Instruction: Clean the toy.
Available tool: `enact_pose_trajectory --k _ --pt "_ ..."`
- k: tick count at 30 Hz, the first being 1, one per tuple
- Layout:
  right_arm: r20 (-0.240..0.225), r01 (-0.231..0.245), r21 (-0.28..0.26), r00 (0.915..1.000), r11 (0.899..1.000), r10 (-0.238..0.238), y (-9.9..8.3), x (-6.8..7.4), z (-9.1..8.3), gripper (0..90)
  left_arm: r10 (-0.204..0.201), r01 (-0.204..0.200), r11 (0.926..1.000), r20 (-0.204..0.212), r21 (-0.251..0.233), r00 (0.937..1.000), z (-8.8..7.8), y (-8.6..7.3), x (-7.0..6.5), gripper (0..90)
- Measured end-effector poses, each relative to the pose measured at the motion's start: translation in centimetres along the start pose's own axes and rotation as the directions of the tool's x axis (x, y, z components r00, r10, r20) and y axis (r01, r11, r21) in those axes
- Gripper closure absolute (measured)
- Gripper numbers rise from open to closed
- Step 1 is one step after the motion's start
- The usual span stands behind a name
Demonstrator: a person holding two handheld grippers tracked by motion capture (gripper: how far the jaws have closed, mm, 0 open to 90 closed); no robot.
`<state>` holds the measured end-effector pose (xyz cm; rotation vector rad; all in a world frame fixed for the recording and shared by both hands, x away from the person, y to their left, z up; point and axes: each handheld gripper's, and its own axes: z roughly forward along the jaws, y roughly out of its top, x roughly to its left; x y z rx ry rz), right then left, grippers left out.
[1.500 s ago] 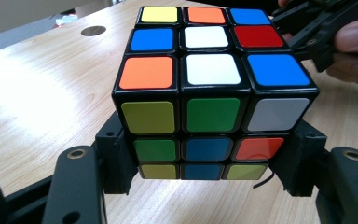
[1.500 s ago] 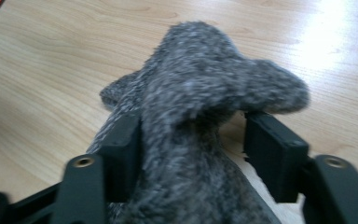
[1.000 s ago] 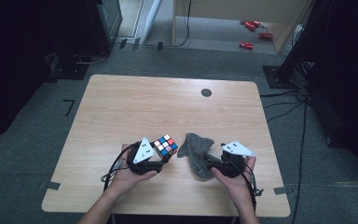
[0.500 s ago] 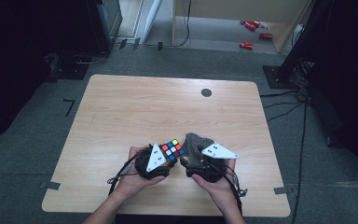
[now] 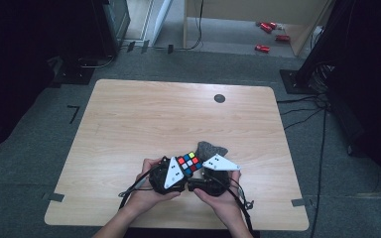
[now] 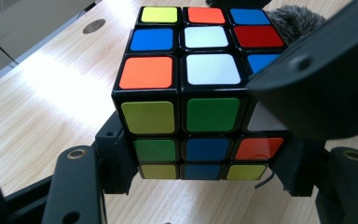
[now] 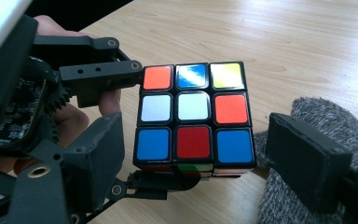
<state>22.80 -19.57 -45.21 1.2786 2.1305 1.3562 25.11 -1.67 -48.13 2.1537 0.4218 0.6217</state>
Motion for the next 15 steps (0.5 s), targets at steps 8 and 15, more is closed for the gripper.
enact_pose_trajectory --k 8,15 --pt "0.02 0.011 0.017 0.9997 1.0 -0.011 -0.33 0.4 0.61 29.7 0.016 -0.016 0.9996 0.005 -0.021 0.9999 -0.16 0.21 -0.36 35.2" --pt "0.033 0.007 0.014 0.9994 1.0 -0.008 -0.46 0.33 0.55 32.6 0.025 -0.025 0.9995 0.006 -0.022 0.9997 -0.04 0.1 -0.4 35.2"
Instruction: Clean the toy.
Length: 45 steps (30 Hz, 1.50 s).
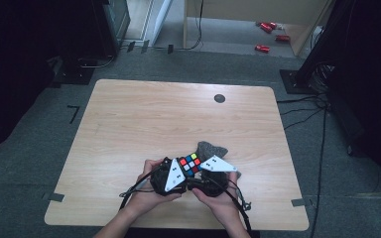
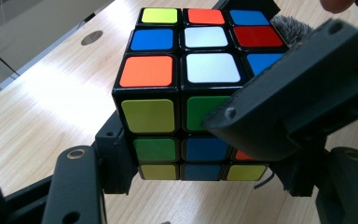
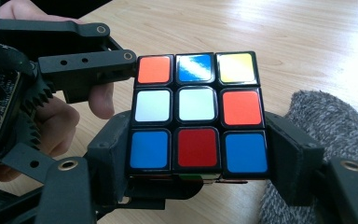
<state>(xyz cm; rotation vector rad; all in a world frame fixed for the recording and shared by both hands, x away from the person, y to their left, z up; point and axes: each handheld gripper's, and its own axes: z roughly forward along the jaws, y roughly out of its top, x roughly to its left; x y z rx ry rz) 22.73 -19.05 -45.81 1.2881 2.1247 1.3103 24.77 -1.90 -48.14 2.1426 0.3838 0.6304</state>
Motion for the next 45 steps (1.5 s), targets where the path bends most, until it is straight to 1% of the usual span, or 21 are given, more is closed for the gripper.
enact_pose_trajectory --k 3,5,10,16,19,21,23,25,27,28,31,35,40,43,45 --pt "-0.006 -0.016 0.002 0.9998 1.0 0.016 -0.1 -0.2 0.0 33.7 0.001 -0.001 1.0 0.002 -0.002 1.0 0.0 -0.1 0.0 35.1" --pt "-0.012 -0.025 0.001 0.9996 1.0 0.025 0.0 -0.3 -0.1 33.9 -0.007 0.007 0.9999 0.004 -0.013 1.0 0.0 -0.1 0.0 35.0" --pt "-0.036 -0.069 -0.01 0.997 0.998 0.068 0.0 -0.7 -0.3 34.3 -0.007 0.007 0.9995 0.012 -0.032 0.9999 -0.1 -0.1 0.1 34.9" --pt "-0.045 -0.09 -0.015 0.995 0.996 0.089 0.0 -0.9 -0.4 34.4 -0.016 0.017 0.9986 0.02 -0.049 0.9997 0.0 -0.3 0.2 34.7" --pt "-0.048 -0.099 -0.016 0.9941 0.995 0.098 0.0 -0.9 -0.5 34.4 -0.02 0.021 0.9989 0.022 -0.041 0.9996 0.1 -0.4 0.3 34.1" --pt "-0.048 -0.104 -0.019 0.9935 0.994 0.103 0.0 -1.0 -0.5 34.4 -0.029 0.03 0.9985 0.026 -0.046 0.9993 0.1 -0.5 0.3 33.7" --pt "-0.05 -0.11 -0.021 0.9928 0.994 0.109 0.1 -1.0 -0.6 34.4 -0.026 0.027 0.9985 0.022 -0.047 0.9994 0.1 -0.5 0.3 33.2" --pt "-0.058 -0.116 -0.026 0.9917 0.993 0.115 0.1 -1.1 -0.6 34.4 -0.015 0.015 0.9995 0.012 -0.028 0.9998 0.3 -0.7 0.3 32.8" --pt "-0.075 -0.137 -0.035 0.9882 0.99 0.134 0.1 -1.2 -0.8 34.5 -0.019 0.019 0.9997 0.009 -0.013 0.9998 0.5 -1.0 0.4 32.5" --pt "-0.079 -0.142 -0.041 0.9873 0.989 0.138 0.2 -1.3 -0.9 34.5 -0.026 0.026 0.9996 0.009 -0.014 0.9996 0.6 -1.0 0.4 32.2" --pt "-0.089 -0.157 -0.047 0.9842 0.986 0.153 0.3 -1.4 -1.0 34.5 -0.044 0.045 0.9984 0.02 -0.036 0.9988 0.5 -1.1 0.6 31.5" --pt "-0.105 -0.178 -0.05 0.9794 0.983 0.172 0.3 -1.5 -1.1 34.5 -0.053 0.054 0.9963 0.028 -0.066 0.9982 0.4 -1.3 0.6 31.5" --pt "-0.123 -0.194 -0.044 0.9746 0.98 0.187 0.2 -1.5 -1.0 34.4 -0.044 0.047 0.9931 0.028 -0.107 0.9986 0.2 -1.2 0.5 31.7" --pt "-0.128 -0.202 -0.042 0.9724 0.979 0.195 0.2 -1.6 -1.0 34.4 -0.039 0.042 0.9924 0.027 -0.116 0.9989 0.2 -1.4 0.6 32.1" --pt "-0.134 -0.213 -0.041 0.9694 0.976 0.206 0.2 -1.6 -1.0 34.4 -0.03 0.033 0.9921 0.023 -0.121 0.9993 0.2 -1.4 0.5 32.7"
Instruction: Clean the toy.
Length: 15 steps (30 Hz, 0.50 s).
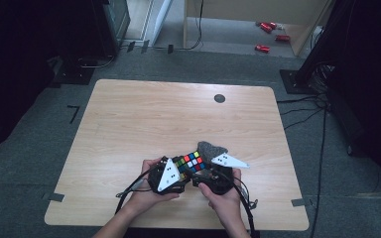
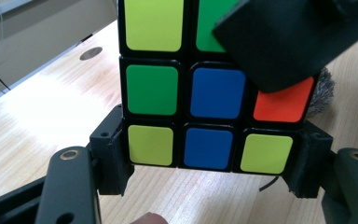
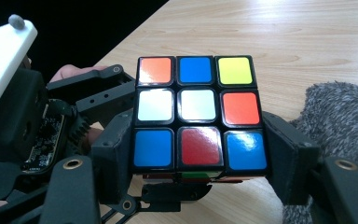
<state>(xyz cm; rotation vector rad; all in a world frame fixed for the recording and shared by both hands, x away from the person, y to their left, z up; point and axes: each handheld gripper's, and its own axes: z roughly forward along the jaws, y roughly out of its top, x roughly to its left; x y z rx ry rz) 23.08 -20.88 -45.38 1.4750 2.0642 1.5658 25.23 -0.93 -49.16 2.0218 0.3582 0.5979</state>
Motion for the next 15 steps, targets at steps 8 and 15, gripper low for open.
enact_pose_trajectory --k 8,15 --pt "-0.017 -0.037 0.013 0.9992 0.999 0.037 -0.01 -0.41 0.1 34.4 0.006 -0.006 0.9999 -0.001 0.008 1.0 0.07 -0.02 -0.09 32.3" --pt "-0.015 -0.044 0.017 0.9989 0.999 0.044 -0.01 -0.47 0.1 34.4 -0.001 0.001 1.0 0.014 0.002 0.9999 0.08 -0.08 0.04 33.0"
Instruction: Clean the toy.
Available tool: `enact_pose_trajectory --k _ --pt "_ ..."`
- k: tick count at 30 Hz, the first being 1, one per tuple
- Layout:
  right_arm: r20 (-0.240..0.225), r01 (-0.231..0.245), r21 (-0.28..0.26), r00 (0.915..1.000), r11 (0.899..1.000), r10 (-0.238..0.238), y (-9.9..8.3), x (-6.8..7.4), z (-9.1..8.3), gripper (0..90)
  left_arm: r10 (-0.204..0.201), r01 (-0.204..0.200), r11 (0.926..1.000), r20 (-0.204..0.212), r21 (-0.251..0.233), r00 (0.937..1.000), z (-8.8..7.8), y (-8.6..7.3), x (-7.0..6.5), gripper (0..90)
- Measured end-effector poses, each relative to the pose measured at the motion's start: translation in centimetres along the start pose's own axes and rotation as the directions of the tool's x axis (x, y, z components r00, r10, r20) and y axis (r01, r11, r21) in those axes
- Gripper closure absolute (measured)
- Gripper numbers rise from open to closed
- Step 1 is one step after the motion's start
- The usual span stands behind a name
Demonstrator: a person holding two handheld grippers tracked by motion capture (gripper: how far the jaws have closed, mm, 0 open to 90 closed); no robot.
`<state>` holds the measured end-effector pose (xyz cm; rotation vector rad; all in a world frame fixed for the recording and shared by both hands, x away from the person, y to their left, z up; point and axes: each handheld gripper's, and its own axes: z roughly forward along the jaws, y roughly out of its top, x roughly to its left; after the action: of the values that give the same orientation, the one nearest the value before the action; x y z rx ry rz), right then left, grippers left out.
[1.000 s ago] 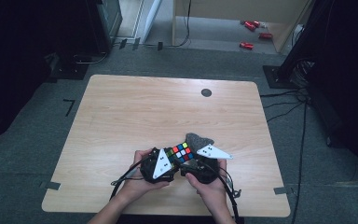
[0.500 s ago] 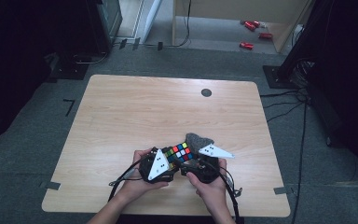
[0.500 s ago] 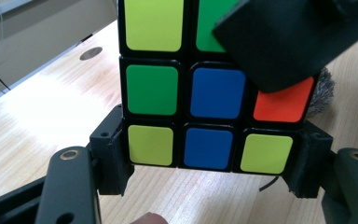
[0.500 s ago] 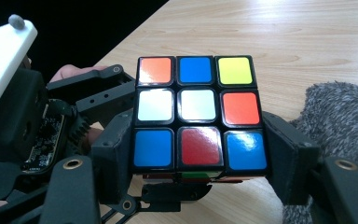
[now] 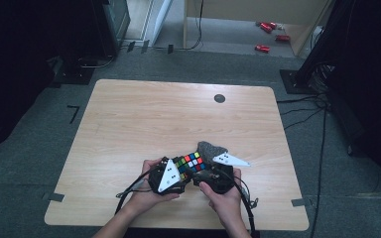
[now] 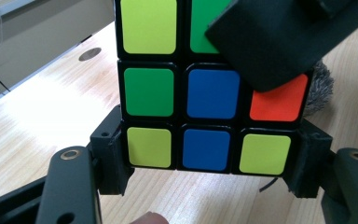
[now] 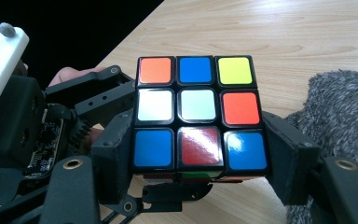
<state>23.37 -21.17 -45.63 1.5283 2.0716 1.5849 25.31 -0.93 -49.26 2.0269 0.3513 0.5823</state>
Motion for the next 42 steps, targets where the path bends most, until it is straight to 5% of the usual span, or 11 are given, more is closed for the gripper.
enact_pose_trajectory --k 12,20,27,30,35,37,42 --pt "-0.026 -0.004 0.007 0.9997 1.0 0.004 0.1 -0.3 0.1 33.6 -0.018 0.018 0.9998 0.013 0.006 0.9998 -0.1 0.0 0.2 34.7" --pt "-0.13 0.05 -0.062 0.9899 0.997 -0.058 0.4 -0.6 -0.7 22.6 -0.093 0.093 0.9956 0.024 -0.001 0.9954 -0.7 -0.1 1.6 34.8" --pt "-0.126 0.127 -0.154 0.9812 0.98 -0.147 0.7 -1.0 -1.7 23.8 -0.192 0.193 0.9812 0.05 -0.013 0.9801 -2.1 -0.3 4.2 35.0" --pt "-0.121 0.191 -0.192 0.9687 0.962 -0.217 0.4 -1.4 -1.7 26.0 -0.228 0.23 0.9729 0.072 -0.023 0.971 -2.8 -0.3 5.2 35.0" --pt "-0.058 0.316 -0.266 0.9377 0.911 -0.343 -0.7 -1.5 -1.3 27.5 -0.266 0.27 0.9627 0.125 -0.018 0.9559 -3.5 -0.2 6.3 35.1" --pt "-0.026 0.368 -0.279 0.9202 0.887 -0.391 -1.1 -1.5 -1.1 27.5 -0.279 0.284 0.9586 0.151 -0.015 0.9484 -3.6 -0.1 6.5 35.1" --pt "0.045 0.496 -0.291 0.8615 0.818 -0.506 -1.8 -1.7 -0.6 27.3 -0.312 0.319 0.9477 0.24 0.008 0.9193 -4.0 0.2 7.1 35.1"
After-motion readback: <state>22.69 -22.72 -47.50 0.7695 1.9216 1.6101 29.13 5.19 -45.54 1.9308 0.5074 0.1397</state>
